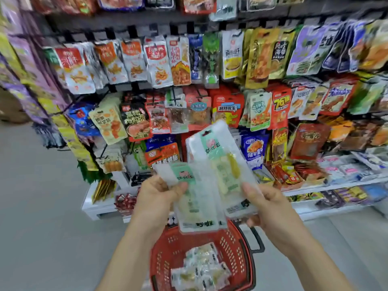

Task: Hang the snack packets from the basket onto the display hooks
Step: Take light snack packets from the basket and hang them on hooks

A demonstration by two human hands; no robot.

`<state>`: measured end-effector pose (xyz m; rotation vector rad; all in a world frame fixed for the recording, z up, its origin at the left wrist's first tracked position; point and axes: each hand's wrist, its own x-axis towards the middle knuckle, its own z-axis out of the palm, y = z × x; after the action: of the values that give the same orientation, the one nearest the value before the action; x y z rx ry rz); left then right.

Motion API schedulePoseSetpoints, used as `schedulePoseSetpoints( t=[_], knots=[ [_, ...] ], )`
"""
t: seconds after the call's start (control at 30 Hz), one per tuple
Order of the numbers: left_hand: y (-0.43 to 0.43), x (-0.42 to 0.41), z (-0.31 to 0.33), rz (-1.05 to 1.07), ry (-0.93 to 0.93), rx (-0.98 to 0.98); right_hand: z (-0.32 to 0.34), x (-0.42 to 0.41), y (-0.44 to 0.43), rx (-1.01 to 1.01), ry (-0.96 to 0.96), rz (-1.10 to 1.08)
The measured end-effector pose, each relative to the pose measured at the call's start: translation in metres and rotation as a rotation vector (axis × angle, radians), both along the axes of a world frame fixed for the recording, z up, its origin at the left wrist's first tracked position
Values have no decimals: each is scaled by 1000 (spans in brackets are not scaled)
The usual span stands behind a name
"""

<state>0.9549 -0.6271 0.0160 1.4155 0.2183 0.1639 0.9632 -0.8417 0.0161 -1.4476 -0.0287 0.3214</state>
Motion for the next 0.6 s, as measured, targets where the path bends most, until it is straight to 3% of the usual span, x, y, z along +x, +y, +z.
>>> schedulePoseSetpoints(
  t=[0.23, 0.4, 0.6],
  knots=[
    [-9, -18, 51, -120, -127, 117, 42, -26, 4, -34, -83, 105],
    [-23, -13, 77, -53, -206, 268, 76, -9, -21, -421, -236, 271],
    [-60, 14, 100, -104, -165, 403, 134, 34, -39, -95, -277, 116]
  ],
)
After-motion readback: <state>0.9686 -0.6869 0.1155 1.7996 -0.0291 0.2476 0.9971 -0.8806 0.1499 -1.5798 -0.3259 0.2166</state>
